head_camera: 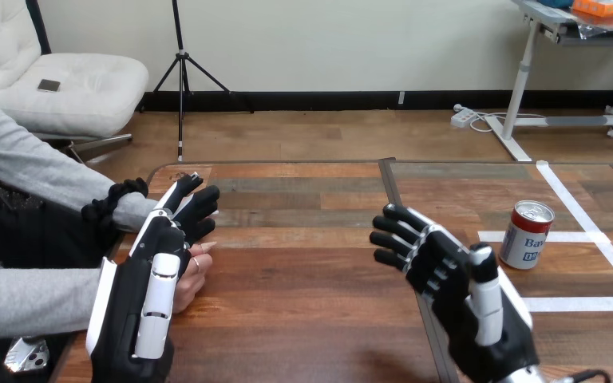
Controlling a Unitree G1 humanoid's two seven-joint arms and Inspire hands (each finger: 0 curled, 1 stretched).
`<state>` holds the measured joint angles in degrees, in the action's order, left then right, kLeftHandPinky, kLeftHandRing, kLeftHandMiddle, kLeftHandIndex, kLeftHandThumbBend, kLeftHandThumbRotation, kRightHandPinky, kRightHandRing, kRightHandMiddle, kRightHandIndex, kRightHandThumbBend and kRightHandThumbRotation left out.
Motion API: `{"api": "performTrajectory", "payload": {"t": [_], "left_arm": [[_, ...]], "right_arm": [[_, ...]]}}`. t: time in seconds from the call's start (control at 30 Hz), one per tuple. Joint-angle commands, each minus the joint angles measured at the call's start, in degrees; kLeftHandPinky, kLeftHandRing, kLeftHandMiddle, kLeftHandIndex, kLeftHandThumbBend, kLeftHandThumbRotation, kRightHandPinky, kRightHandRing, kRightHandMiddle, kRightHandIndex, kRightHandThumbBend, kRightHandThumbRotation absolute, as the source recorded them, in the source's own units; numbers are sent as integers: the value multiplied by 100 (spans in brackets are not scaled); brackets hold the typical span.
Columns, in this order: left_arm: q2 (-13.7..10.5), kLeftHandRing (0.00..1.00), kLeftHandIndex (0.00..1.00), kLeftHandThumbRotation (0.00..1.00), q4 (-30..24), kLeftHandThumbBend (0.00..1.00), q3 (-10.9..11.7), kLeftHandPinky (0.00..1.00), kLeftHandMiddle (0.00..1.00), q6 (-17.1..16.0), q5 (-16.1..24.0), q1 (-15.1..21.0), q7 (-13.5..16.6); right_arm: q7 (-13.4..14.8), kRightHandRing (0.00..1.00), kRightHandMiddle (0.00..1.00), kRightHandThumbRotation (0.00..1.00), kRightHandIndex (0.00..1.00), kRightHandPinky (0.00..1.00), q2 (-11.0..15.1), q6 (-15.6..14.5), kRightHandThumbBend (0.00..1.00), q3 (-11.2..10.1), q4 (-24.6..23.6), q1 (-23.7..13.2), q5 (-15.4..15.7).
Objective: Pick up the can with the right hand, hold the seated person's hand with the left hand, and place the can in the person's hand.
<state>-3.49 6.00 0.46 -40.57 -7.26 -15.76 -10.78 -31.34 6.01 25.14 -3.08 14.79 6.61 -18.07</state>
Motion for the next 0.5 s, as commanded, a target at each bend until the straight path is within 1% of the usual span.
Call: {"api": "performTrajectory", "payload": {"t": [0.0,0.17,0.27,0.47], "left_arm": [[47,87,89,100,-207,46,-20,85,85,-57,-57,182,-21],[62,86,89,100,-147,46,-14,84,85,-98,-53,224,-20],[79,86,88,100,-120,47,-5,83,84,-115,-12,244,11],[53,86,88,100,-76,48,-4,82,84,-156,16,276,-9]], "right_arm": [[36,85,85,100,85,84,273,-85,96,-239,-85,-748,-75],[38,85,85,100,86,84,392,-89,96,-354,74,-963,-95],[71,85,85,100,85,85,475,-143,97,-426,189,-1110,-82],[49,85,84,100,85,85,616,-121,97,-561,564,-1462,-100]]}}
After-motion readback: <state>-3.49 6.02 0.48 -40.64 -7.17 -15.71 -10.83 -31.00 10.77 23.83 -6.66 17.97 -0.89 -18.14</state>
